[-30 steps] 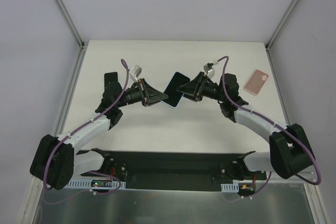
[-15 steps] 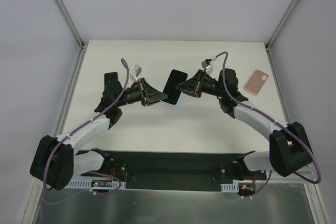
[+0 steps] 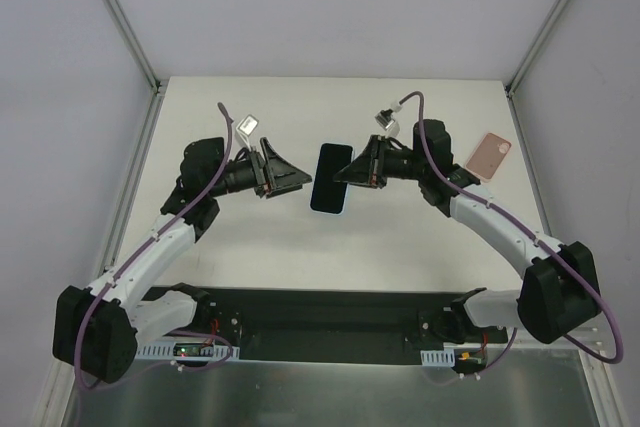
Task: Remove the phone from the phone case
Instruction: Adjust the phone.
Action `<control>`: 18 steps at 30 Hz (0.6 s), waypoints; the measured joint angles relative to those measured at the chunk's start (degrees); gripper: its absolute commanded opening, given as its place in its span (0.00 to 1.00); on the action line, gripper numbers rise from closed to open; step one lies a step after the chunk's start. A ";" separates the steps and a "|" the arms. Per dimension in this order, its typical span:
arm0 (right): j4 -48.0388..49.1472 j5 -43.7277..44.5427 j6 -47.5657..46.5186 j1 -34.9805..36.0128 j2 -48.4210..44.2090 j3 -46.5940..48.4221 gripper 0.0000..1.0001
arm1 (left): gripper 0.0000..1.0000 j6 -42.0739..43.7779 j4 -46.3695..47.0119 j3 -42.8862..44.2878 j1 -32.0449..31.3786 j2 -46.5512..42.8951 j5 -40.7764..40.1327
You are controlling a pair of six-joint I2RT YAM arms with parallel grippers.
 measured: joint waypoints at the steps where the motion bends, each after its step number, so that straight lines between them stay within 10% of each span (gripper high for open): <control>1: -0.04 -0.83 -0.24 0.00 0.00 0.02 0.01 | 0.86 -0.02 0.28 0.00 0.20 0.28 0.50; 18: 1.66 -7.82 -1.38 3.63 3.89 2.01 0.01 | 0.66 -10.45 19.80 -0.90 0.02 8.33 11.58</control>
